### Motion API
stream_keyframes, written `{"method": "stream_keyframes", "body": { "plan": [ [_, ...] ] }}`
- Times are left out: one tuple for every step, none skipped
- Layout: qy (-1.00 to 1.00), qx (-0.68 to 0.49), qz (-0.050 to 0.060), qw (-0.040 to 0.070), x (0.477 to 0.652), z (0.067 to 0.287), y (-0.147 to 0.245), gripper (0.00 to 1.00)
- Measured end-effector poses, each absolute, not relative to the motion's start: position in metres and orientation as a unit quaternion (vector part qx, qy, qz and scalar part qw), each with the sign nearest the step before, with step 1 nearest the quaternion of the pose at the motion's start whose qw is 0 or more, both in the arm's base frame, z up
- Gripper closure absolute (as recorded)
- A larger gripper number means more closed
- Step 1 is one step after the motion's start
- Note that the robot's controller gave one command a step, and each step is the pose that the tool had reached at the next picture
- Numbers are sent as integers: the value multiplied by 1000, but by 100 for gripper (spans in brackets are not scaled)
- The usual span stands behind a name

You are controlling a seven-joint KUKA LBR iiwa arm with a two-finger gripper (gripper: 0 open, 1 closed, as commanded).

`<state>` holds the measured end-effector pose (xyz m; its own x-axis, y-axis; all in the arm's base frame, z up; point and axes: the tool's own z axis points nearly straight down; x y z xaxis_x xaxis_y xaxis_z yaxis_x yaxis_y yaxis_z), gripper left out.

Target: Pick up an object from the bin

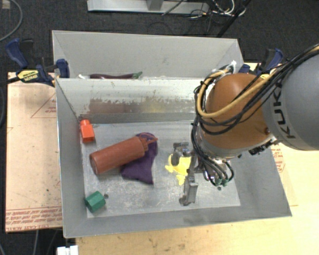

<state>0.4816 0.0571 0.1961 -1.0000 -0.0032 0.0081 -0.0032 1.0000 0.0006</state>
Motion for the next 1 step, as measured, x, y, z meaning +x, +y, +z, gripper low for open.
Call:
{"method": "stream_keyframes", "body": {
  "plan": [
    [-1000,1,-1,0,483,200,57,0]
  ]
}}
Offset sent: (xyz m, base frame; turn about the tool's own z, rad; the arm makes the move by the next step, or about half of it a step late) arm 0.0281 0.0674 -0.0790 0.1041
